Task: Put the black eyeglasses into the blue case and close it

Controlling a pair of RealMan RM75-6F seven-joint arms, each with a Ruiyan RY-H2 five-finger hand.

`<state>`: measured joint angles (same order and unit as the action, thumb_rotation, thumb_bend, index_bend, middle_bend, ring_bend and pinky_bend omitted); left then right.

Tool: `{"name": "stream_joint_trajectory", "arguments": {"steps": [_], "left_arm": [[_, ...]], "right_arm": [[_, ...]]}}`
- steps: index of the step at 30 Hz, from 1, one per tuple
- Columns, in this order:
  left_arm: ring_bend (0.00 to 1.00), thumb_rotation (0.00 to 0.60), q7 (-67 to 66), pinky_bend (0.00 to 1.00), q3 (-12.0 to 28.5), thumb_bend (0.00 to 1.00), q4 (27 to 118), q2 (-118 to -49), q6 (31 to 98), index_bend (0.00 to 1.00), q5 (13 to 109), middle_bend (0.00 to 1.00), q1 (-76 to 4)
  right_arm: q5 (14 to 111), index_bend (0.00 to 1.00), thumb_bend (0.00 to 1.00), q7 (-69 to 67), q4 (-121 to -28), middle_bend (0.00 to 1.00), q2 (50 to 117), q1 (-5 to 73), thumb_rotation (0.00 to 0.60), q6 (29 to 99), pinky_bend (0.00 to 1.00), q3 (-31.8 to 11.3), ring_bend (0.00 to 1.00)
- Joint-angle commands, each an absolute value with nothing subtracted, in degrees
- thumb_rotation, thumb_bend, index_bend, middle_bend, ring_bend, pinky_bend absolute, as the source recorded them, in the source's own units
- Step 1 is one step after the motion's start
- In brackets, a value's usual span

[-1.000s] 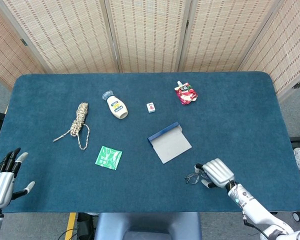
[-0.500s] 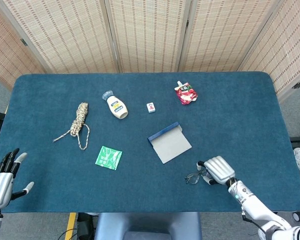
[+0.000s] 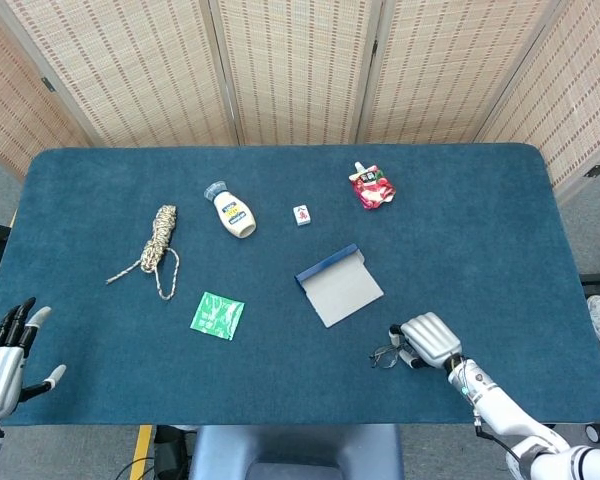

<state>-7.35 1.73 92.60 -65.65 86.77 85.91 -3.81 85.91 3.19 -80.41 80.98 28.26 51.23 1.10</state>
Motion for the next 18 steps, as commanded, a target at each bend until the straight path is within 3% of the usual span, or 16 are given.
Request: {"name": "stream_joint_trajectory", "arguments": {"steps": [1, 10, 18], "left_arm": [[0.08, 0.6, -7.2, 0.26, 1.7, 0.25, 92.6, -65.6, 86.8, 0.15, 86.0, 0.05, -3.8], [0.08, 0.6, -6.9, 0.26, 1.6, 0.25, 92.2, -65.8, 86.6, 0.15, 85.8, 0.05, -3.7], [0.08, 0.6, -6.7, 0.26, 1.7, 0.25, 91.9, -65.8, 86.5, 0.15, 85.8, 0.05, -3.7]], "right_arm": [[85.9, 0.5, 0.4, 3.0, -79.7, 0.94, 81.6, 28.6, 0.6, 51.1, 0.99, 1.2, 1.0], [85.6, 0.62, 0.45, 2.2, -77.9, 0.94, 83.1, 28.9, 0.6, 51.7, 0.99, 1.3, 1.0], [85.5, 0.65, 0.46, 1.7, -77.6, 0.95, 82.7, 30.2, 0.6, 52.4, 0.99, -0.2, 1.0]]}}
